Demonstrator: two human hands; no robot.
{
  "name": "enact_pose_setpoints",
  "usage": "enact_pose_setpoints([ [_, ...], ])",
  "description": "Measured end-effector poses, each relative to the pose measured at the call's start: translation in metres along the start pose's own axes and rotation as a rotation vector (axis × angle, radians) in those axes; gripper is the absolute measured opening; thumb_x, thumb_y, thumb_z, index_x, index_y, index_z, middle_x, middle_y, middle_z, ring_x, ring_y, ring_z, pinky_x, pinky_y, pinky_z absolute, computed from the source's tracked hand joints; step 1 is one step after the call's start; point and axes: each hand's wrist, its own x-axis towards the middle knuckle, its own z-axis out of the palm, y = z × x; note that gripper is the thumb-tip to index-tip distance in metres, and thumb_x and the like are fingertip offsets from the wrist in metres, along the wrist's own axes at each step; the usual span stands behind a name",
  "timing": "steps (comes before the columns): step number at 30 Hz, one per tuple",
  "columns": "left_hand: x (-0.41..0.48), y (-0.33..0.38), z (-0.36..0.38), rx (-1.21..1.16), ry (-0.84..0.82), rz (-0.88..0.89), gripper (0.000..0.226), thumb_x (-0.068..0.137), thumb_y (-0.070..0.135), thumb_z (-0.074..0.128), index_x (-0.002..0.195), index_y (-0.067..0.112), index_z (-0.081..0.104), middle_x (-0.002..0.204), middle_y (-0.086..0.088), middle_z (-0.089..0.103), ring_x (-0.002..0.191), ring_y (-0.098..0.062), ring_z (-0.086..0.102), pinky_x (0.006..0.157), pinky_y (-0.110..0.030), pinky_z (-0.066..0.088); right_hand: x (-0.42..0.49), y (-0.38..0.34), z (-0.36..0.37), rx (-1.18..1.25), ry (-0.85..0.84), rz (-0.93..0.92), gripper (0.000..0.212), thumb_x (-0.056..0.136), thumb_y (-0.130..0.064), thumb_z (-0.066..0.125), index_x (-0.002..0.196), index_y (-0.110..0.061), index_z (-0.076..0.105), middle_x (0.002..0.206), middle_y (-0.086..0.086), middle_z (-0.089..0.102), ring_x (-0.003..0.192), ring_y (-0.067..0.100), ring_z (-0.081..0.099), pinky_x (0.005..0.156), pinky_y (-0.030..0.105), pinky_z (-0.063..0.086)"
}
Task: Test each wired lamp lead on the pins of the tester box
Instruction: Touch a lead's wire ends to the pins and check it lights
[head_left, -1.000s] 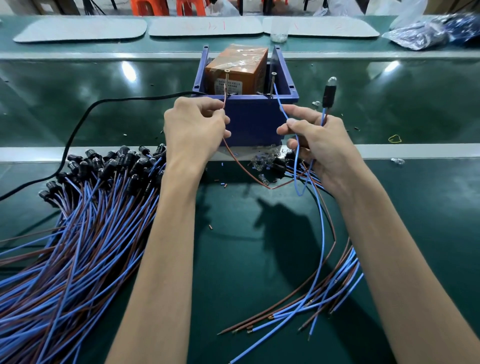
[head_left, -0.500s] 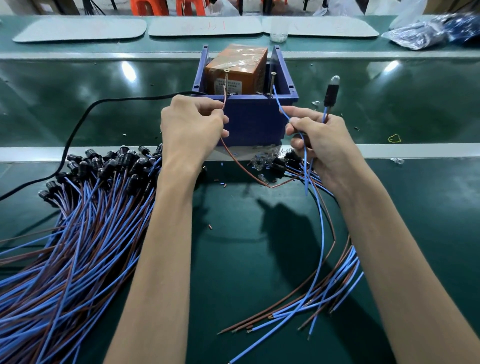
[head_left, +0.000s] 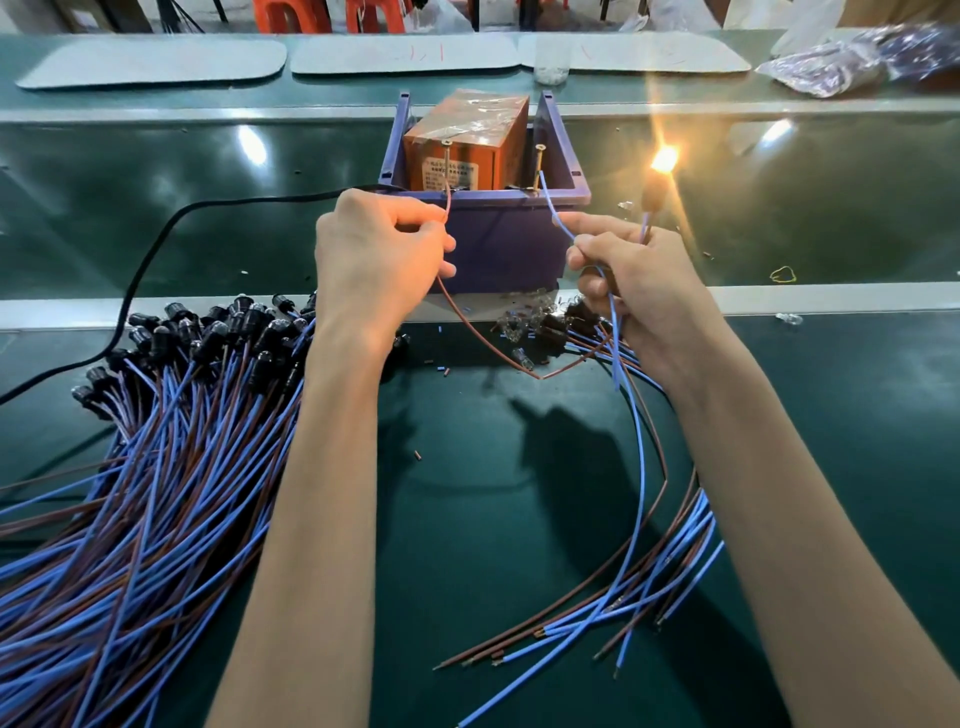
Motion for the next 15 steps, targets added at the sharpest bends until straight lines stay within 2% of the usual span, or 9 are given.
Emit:
enact_pose_setpoints([
  [3,-0.0002,0.0,0.0001,0.003,0.0,0.0,0.021,0.086,0.01,0.061,0.081,0.028,0.07,0.067,0.014,0.067,0.05,0.0,0.065,0.058,-0.011,0.053,-0.0001,-0.0003,-0.0007,0.0,-0.001,0.0,0.025,0.093,0.002,0.044,0.097,-0.01,0.066,0.059,-0.004,0.053,0.04,0.003,0.037,0.038,0.01,0.028],
  [15,-0.0009,0.0002,-0.0015,0.002,-0.009,-0.009,0.032,0.086,0.009,0.059,0.065,0.033,0.064,0.061,0.014,0.067,0.051,-0.003,0.067,0.056,-0.01,0.051,-0.0023,-0.0012,-0.0001,-0.009,-0.003,0.005,0.026,0.094,0.003,0.043,0.099,-0.009,0.066,0.059,-0.003,0.053,0.041,0.003,0.038,0.04,0.011,0.029],
])
